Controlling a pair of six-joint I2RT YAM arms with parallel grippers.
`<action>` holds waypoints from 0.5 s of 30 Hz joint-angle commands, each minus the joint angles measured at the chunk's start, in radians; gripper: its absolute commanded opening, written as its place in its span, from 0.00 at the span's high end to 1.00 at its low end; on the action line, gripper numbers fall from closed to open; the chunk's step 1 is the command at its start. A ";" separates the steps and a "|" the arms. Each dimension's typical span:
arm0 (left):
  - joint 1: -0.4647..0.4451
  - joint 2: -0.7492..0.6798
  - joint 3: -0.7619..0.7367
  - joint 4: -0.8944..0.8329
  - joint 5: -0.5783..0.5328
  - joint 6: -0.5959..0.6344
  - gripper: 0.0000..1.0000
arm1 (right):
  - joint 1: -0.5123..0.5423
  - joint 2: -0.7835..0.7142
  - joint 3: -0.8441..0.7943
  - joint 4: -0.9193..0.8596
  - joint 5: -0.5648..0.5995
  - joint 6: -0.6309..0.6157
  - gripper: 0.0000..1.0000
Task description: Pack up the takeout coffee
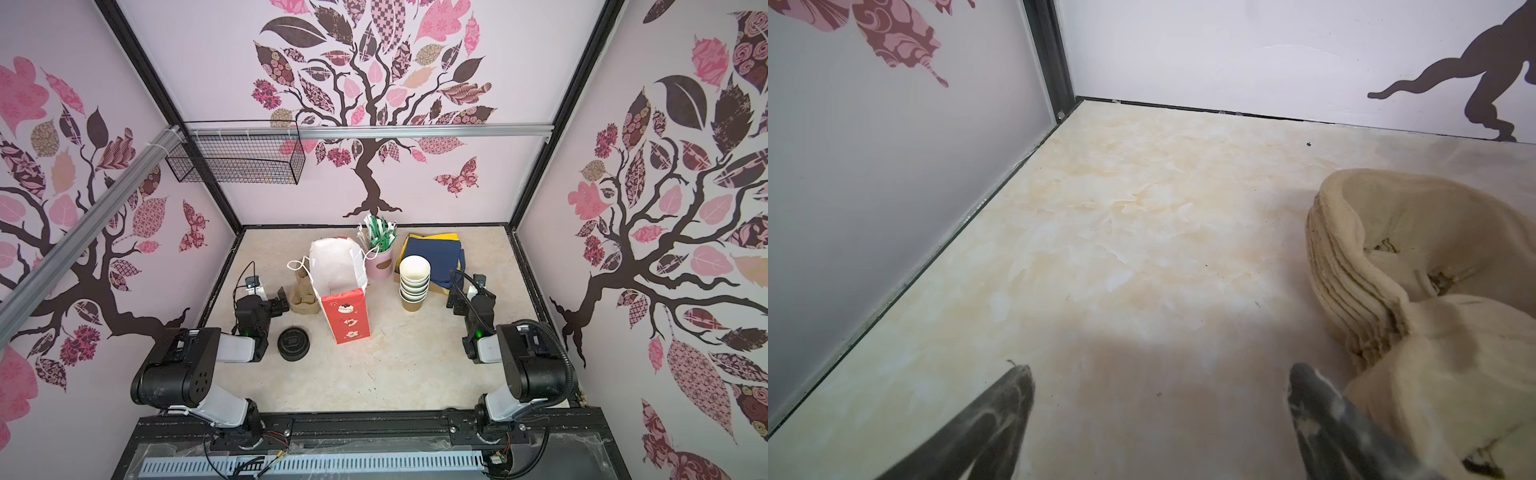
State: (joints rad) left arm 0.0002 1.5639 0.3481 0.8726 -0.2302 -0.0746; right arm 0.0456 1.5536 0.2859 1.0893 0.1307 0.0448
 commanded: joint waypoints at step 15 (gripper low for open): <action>-0.002 -0.008 0.031 0.000 -0.004 0.009 0.03 | 0.004 0.004 0.016 0.027 0.001 0.000 0.00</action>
State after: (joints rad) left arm 0.0002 1.5639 0.3481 0.8726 -0.2306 -0.0746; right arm 0.0456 1.5536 0.2859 1.0893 0.1307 0.0448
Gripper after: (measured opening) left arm 0.974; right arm 0.997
